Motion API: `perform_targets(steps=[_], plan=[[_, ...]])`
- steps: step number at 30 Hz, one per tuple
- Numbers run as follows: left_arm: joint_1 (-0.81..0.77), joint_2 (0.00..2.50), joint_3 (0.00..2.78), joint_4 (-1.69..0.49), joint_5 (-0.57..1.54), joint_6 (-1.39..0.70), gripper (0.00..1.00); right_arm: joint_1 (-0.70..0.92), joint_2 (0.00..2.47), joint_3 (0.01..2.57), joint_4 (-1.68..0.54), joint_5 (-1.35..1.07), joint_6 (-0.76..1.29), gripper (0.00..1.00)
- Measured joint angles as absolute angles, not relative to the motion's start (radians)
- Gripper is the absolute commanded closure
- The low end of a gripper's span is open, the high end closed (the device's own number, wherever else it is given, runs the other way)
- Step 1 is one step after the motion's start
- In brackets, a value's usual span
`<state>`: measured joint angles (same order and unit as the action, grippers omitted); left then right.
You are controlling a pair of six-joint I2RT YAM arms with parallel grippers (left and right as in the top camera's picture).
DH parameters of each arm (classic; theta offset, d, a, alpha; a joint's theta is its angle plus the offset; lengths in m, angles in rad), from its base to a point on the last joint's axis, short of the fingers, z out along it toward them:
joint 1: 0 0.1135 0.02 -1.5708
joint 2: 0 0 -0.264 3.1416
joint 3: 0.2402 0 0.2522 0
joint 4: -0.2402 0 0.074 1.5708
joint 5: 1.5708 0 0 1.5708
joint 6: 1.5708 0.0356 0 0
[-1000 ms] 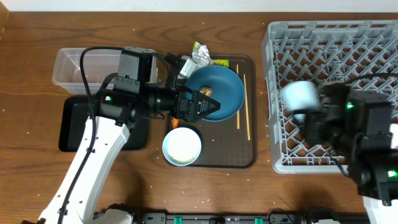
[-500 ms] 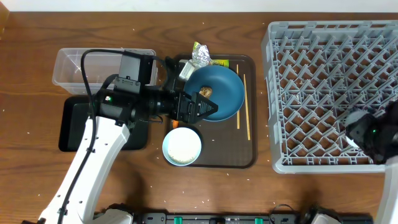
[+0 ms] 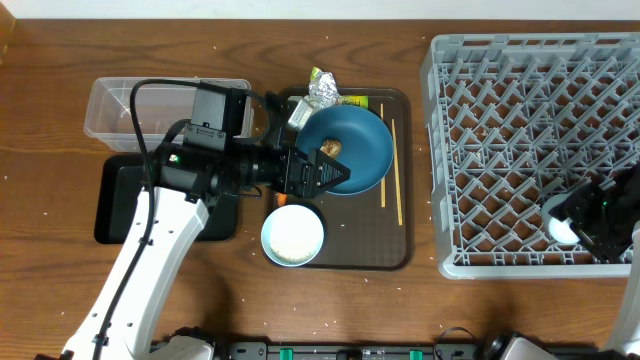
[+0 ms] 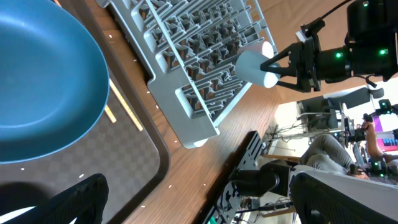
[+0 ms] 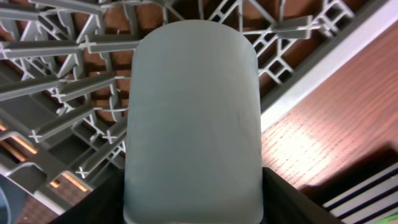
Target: Sort waste into correct bins and load items into the dishwasher rack
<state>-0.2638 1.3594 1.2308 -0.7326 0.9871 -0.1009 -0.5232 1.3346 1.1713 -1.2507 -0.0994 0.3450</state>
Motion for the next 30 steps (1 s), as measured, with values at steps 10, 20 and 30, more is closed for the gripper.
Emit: perform_targets(steps=[10,20,30], plan=[[-0.264,1.359,1.231,-0.733,0.987,-0.101,0.06,-0.551,1.351,1.172,-1.218,-0.138,0.346,0.47],[-0.264,1.359,1.231,-0.734,0.987,-0.101,0.06,-0.620,1.349,1.179,-1.154,-0.167,0.348,0.51],[-0.264,1.359,1.231,-0.734,0.987,-0.101,0.06,-0.625,1.349,1.179,-1.144,-0.168,0.348,0.57]])
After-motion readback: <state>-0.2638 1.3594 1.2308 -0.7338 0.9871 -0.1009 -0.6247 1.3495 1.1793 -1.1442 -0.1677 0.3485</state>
